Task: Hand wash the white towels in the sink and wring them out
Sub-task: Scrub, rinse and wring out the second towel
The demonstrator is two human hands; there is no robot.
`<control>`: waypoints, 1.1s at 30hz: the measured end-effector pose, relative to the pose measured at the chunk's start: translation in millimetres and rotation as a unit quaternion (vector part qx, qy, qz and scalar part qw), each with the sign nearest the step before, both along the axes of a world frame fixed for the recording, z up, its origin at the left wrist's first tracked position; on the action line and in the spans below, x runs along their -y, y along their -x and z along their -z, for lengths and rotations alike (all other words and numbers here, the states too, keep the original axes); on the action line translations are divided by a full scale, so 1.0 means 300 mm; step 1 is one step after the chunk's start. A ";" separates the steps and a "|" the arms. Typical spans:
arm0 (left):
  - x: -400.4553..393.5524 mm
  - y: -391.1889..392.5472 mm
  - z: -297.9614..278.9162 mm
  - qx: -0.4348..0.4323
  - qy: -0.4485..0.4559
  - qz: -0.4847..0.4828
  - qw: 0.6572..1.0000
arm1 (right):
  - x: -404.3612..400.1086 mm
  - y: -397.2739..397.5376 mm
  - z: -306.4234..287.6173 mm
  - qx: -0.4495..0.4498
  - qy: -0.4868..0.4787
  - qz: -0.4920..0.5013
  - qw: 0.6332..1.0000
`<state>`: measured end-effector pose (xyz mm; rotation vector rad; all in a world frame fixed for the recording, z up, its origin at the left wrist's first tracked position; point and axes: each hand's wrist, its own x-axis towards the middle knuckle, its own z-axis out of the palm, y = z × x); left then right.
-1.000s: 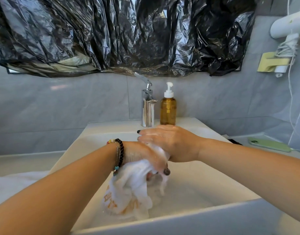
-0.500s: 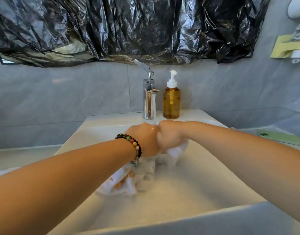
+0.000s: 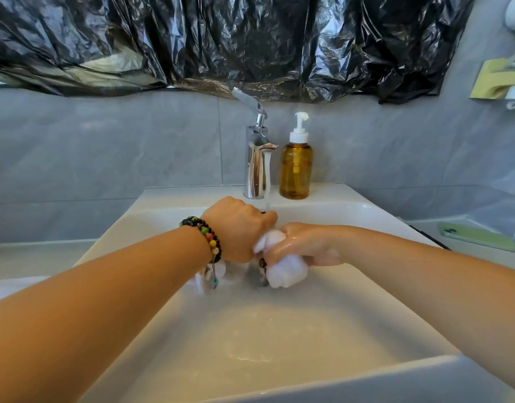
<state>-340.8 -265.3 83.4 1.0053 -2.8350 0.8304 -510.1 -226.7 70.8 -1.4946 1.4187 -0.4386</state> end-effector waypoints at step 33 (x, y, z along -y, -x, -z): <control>0.037 -0.074 -0.152 -0.273 -0.278 -0.179 0.904 | 0.018 -0.083 0.083 -0.356 0.581 -0.009 0.732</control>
